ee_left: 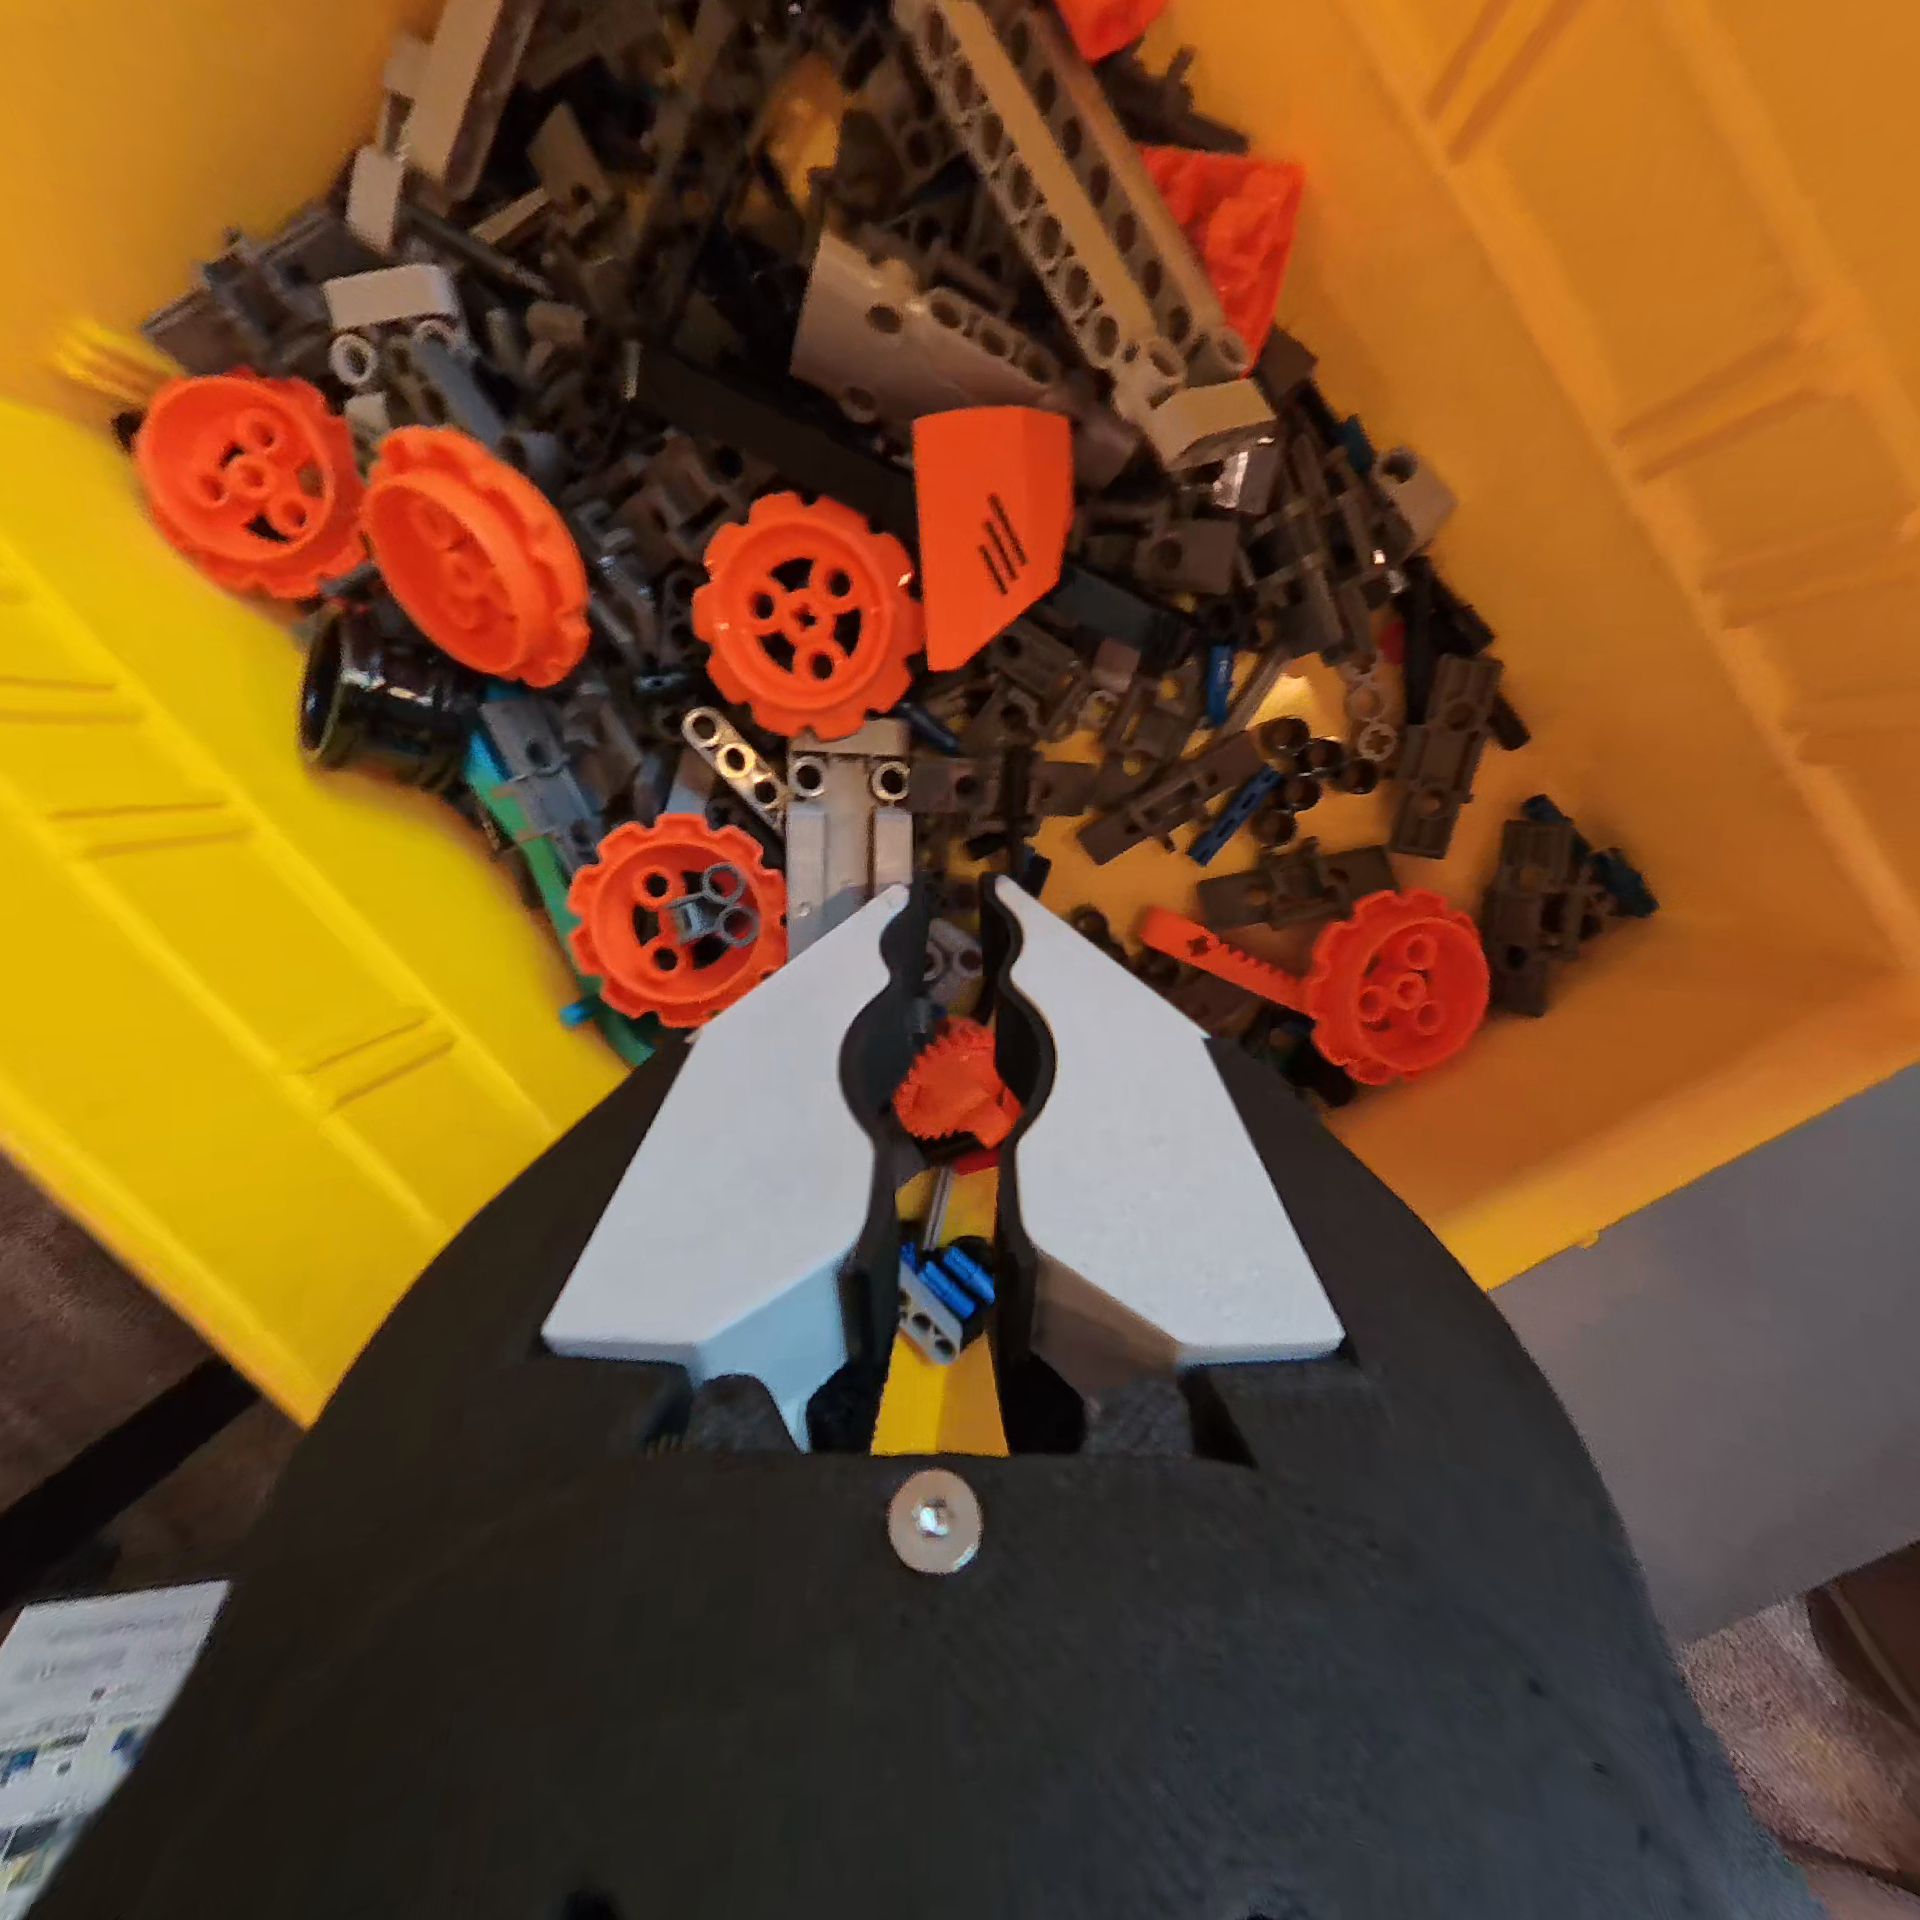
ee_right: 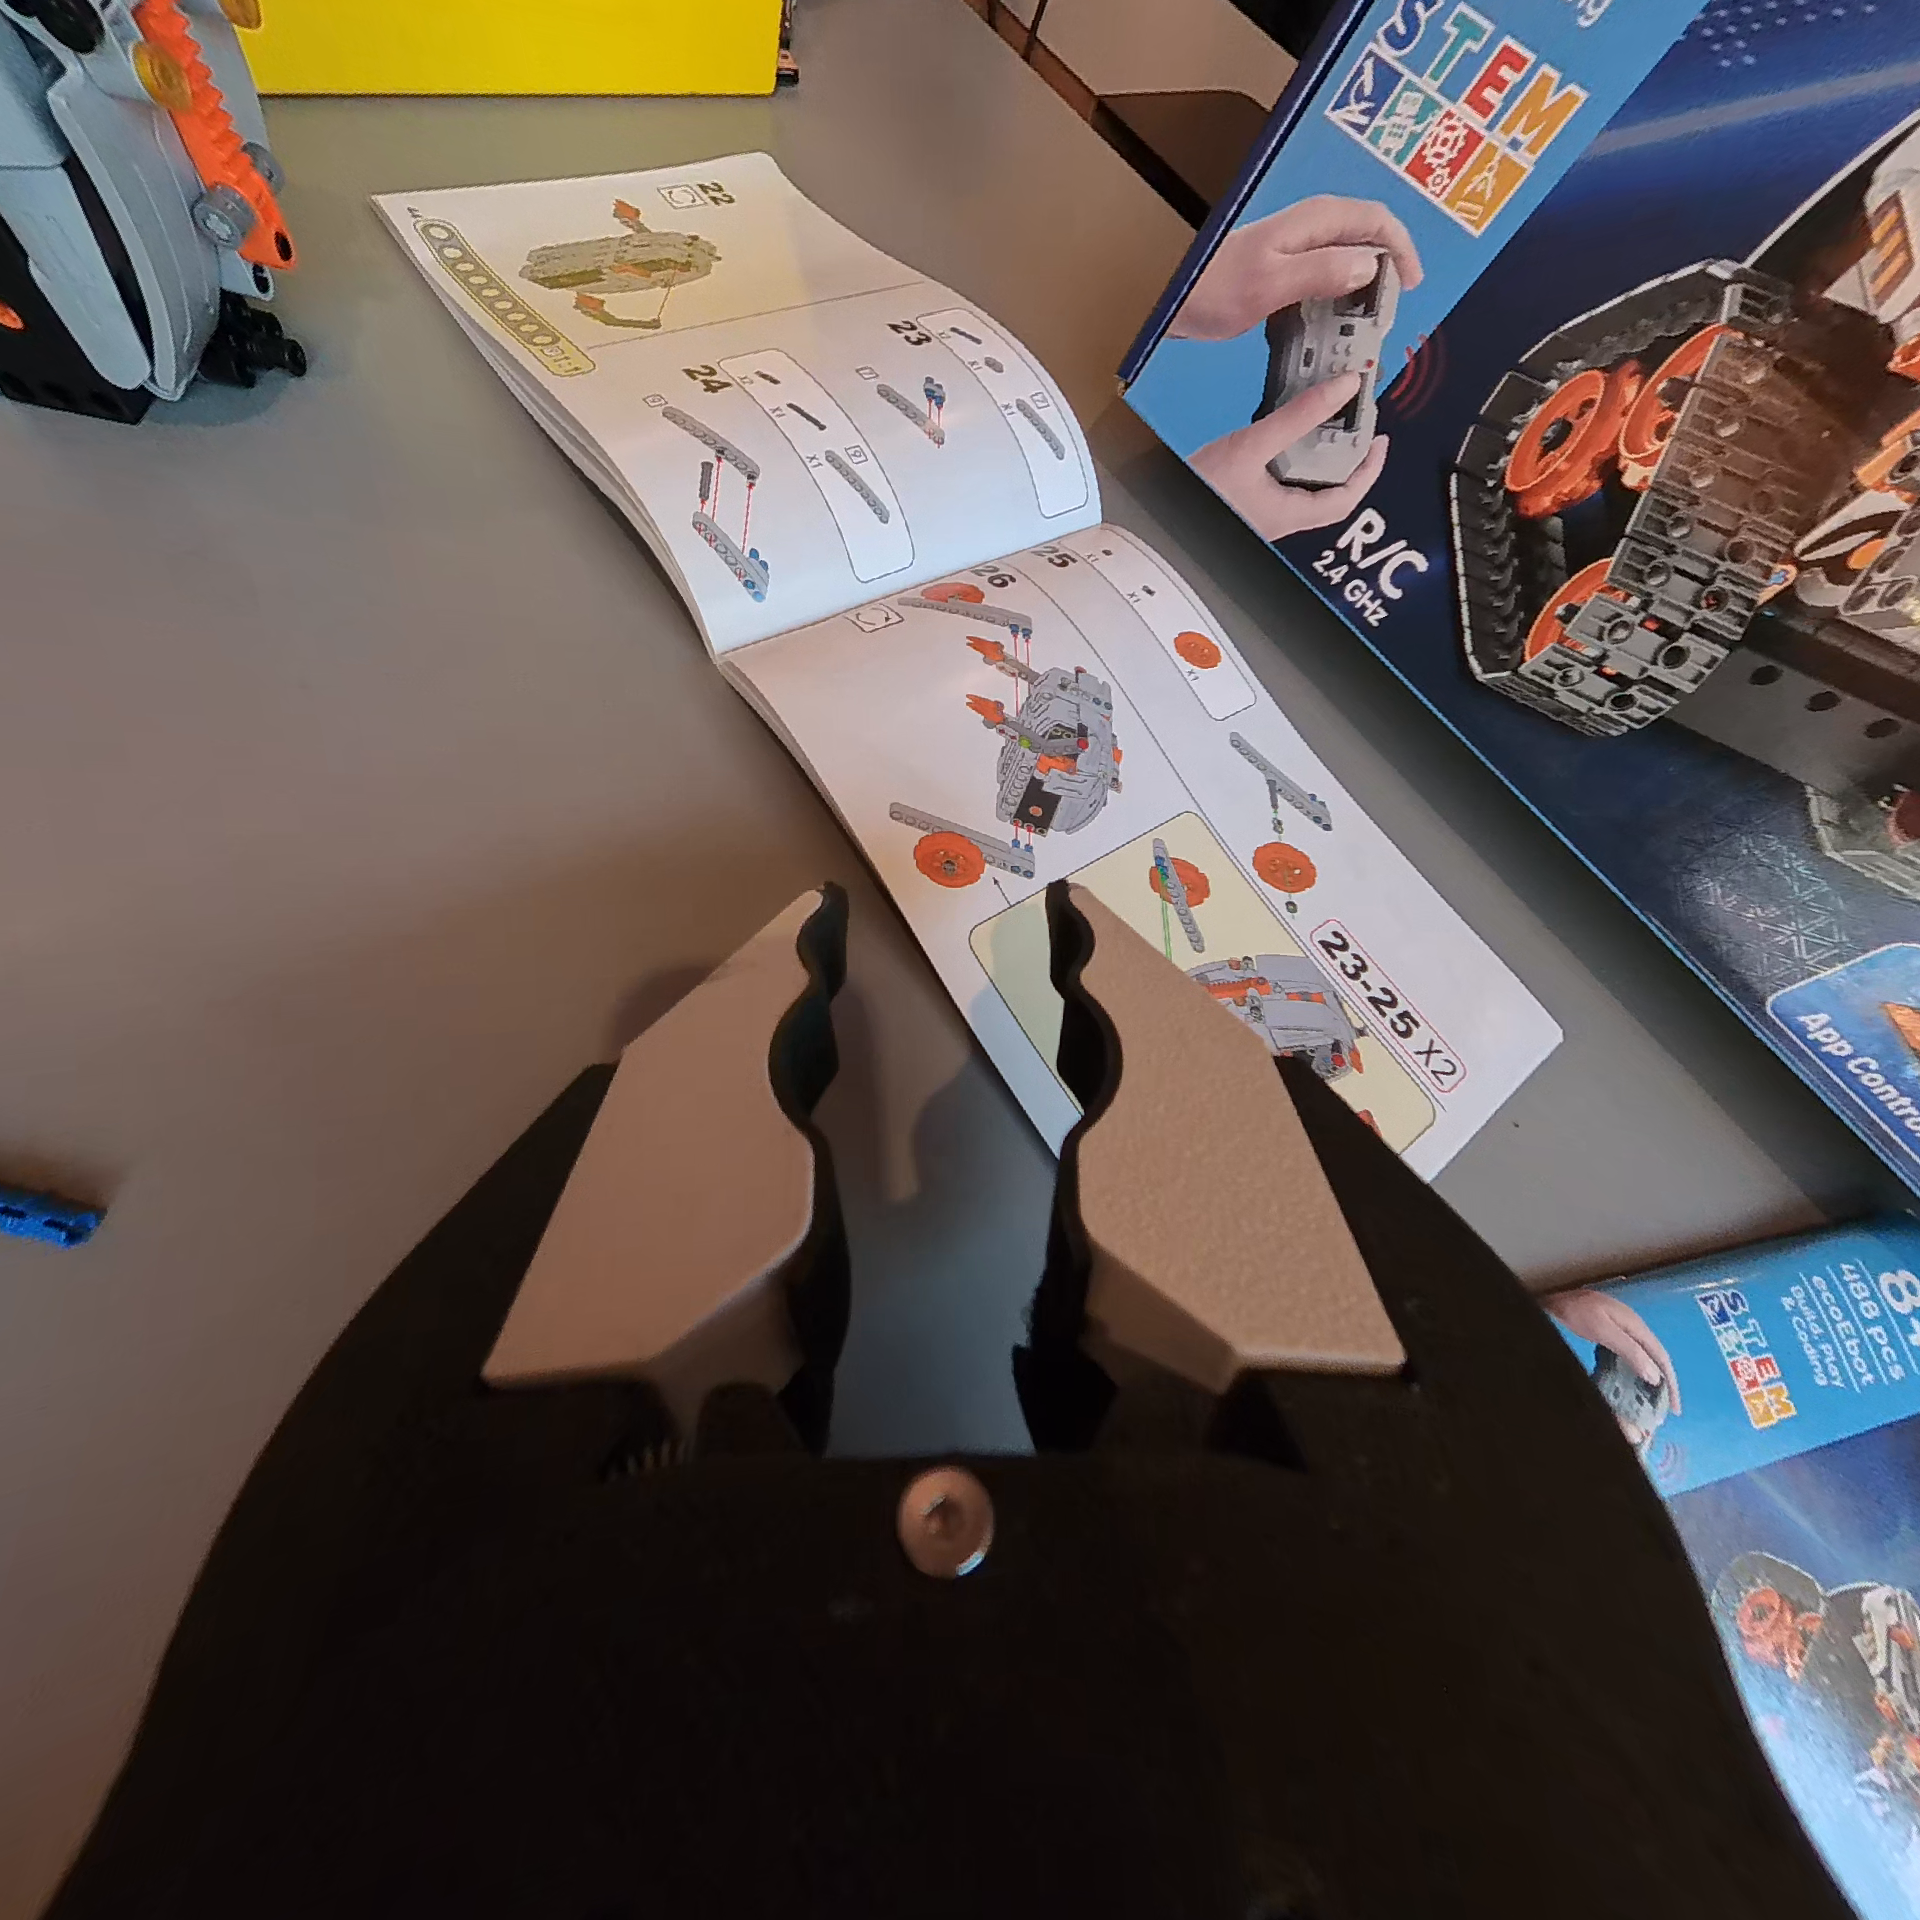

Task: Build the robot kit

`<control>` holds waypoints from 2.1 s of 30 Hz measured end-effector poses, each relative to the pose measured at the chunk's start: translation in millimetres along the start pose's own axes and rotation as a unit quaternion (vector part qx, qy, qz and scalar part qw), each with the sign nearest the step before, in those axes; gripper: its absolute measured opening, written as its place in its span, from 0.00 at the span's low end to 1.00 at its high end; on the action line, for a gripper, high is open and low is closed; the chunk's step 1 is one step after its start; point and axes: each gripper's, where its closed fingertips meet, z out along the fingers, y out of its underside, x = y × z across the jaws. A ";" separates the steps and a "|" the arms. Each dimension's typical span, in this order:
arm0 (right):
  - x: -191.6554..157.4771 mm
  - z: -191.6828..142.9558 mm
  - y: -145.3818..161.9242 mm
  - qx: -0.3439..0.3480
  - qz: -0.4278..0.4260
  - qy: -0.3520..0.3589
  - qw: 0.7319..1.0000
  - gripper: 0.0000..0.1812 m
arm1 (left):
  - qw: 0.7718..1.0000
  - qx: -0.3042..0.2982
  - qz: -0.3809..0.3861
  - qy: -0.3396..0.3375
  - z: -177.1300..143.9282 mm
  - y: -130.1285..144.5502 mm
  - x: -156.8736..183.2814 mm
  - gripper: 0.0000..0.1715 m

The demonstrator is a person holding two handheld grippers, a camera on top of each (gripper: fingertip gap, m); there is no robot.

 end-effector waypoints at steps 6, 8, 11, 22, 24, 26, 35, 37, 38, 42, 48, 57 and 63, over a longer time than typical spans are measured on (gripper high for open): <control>-0.3 0.4 0.6 -0.002 -0.001 -0.001 1.000 0.21 | 1.000 -0.027 -0.001 -0.006 -7.1 10.4 1.1 0.03; -0.9 0.8 0.9 -0.004 -0.003 -0.001 1.000 0.21 | 0.999 -0.035 0.006 -0.015 -4.9 12.9 0.9 0.02; -1.8 1.5 1.8 -0.007 -0.008 -0.002 1.000 0.21 | 0.999 -0.037 0.014 -0.005 0.9 11.6 8.0 0.00; -4.9 2.6 3.1 -0.013 -0.021 -0.005 1.000 0.21 | 1.000 -0.028 -0.002 0.003 7.1 4.9 4.5 0.00; -5.4 3.1 3.7 -0.016 -0.024 -0.005 1.000 0.21 | 1.000 -0.027 -0.003 -0.010 4.0 6.9 -2.9 0.00; -5.5 3.8 4.4 -0.019 -0.025 -0.004 0.999 0.21 | 0.999 -0.033 -0.002 -0.002 4.1 9.5 -1.7 0.00; -7.8 3.6 4.7 -0.020 -0.031 -0.009 0.999 0.21 | 0.999 -0.043 0.011 -0.019 8.3 13.4 1.2 0.00; -9.7 4.4 5.6 -0.024 -0.037 -0.011 0.999 0.21 | 0.999 -0.049 0.008 -0.021 9.7 16.5 1.0 0.00; -10.9 4.9 6.3 -0.027 -0.041 -0.012 0.999 0.21 | 0.999 -0.047 0.007 -0.020 9.8 16.9 1.4 0.01; -11.4 6.0 6.6 -0.030 -0.041 -0.013 0.999 0.21 | 0.999 -0.035 -0.002 -0.021 10.0 17.4 3.4 0.01; -13.0 5.7 6.1 -0.028 -0.045 -0.014 0.998 0.21 | 0.999 -0.028 -0.006 -0.028 10.7 16.0 3.1 0.00; -13.0 6.1 6.9 -0.031 -0.036 -0.018 0.999 0.21 | 0.999 -0.004 -0.020 -0.026 13.7 12.8 5.0 0.00; -13.1 6.1 7.0 -0.032 -0.035 -0.019 0.999 0.21 | 0.999 -0.002 -0.023 -0.034 13.0 15.1 5.9 0.00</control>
